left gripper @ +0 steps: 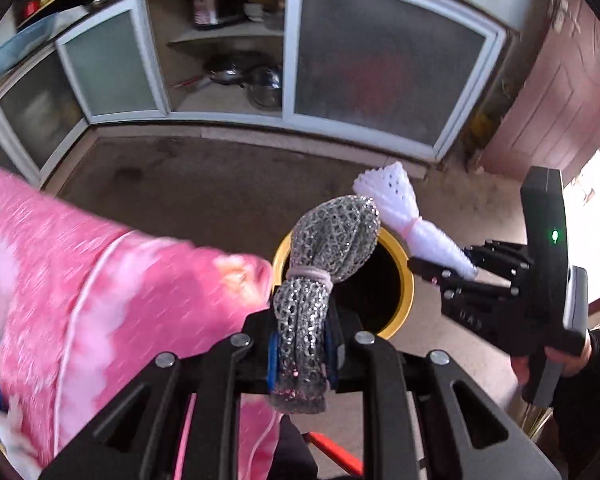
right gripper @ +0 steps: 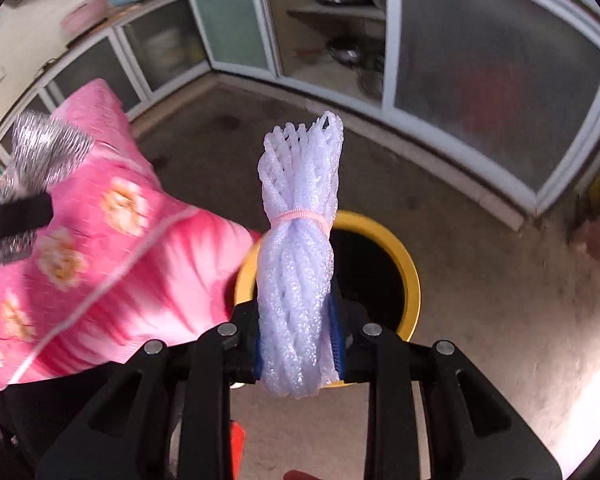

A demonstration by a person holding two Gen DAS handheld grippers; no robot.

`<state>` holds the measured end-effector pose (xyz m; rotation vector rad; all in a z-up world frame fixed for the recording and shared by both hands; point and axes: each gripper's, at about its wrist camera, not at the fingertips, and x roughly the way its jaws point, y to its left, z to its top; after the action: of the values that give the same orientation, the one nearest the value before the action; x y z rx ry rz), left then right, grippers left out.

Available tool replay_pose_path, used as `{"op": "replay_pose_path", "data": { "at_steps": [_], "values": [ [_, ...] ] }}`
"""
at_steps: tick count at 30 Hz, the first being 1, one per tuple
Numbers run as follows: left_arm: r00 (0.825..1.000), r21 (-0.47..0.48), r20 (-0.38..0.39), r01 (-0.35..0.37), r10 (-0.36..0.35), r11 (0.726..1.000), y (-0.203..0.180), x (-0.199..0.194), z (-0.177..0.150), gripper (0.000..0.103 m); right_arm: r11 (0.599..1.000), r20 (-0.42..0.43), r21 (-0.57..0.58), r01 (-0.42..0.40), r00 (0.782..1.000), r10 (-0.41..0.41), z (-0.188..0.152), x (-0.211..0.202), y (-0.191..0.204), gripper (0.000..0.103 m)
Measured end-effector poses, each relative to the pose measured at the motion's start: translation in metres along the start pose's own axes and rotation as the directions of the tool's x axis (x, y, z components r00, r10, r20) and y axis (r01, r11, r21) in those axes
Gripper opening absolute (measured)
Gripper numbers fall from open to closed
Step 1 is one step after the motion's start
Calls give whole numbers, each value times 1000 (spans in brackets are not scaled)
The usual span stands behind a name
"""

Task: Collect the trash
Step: 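Carry both nets over the yellow bin and open both tools to drop them, then swing both tools back over the trash on the bed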

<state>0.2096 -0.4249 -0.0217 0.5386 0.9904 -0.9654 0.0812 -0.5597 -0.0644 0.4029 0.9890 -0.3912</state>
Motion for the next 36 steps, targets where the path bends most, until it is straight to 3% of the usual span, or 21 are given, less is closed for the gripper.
{"op": "replay_pose_path", "data": {
  "at_steps": [7, 13, 14, 18, 19, 21, 23, 30, 34, 36],
  "values": [
    [996, 8, -80, -36, 36, 999, -17, 67, 30, 16, 998, -65, 69, 5, 998, 0, -4, 40, -18, 25],
    [994, 13, -93, -48, 49, 999, -24, 82, 41, 17, 996, -89, 86, 30, 996, -23, 1, 55, -27, 26],
    [995, 10, -91, -47, 48, 999, -25, 84, 43, 18, 995, -91, 93, 32, 996, -24, 2, 57, -28, 32],
    [994, -16, -96, -46, 45, 999, -23, 87, 43, 41, 992, -86, 106, 61, 995, -52, 2, 61, -37, 64],
    [994, -33, -94, -53, 49, 998, -23, 86, 43, 48, 991, -82, 109, 76, 994, -68, 2, 60, -40, 65],
    [996, -72, -79, -40, 34, 997, -19, 84, 45, 79, 988, -84, 117, 102, 992, -93, -1, 57, -46, 65],
    [999, -115, -49, 0, -5, 993, -16, 79, 46, 80, 984, -75, 129, 121, 991, -112, -6, 53, -53, 67],
    [999, -118, 0, 54, -54, 992, -22, 57, 48, 80, 972, -41, 197, 126, 992, -120, -23, 23, -72, 68],
    [994, -142, 86, 81, -70, 987, -17, 23, 44, 83, 967, 43, 208, 148, 986, -161, -29, -7, -72, 76],
    [985, -158, 157, 95, -70, 983, -13, -2, 38, 90, 970, 96, 201, 137, 983, -159, -30, -24, -68, 81]
  ]
}}
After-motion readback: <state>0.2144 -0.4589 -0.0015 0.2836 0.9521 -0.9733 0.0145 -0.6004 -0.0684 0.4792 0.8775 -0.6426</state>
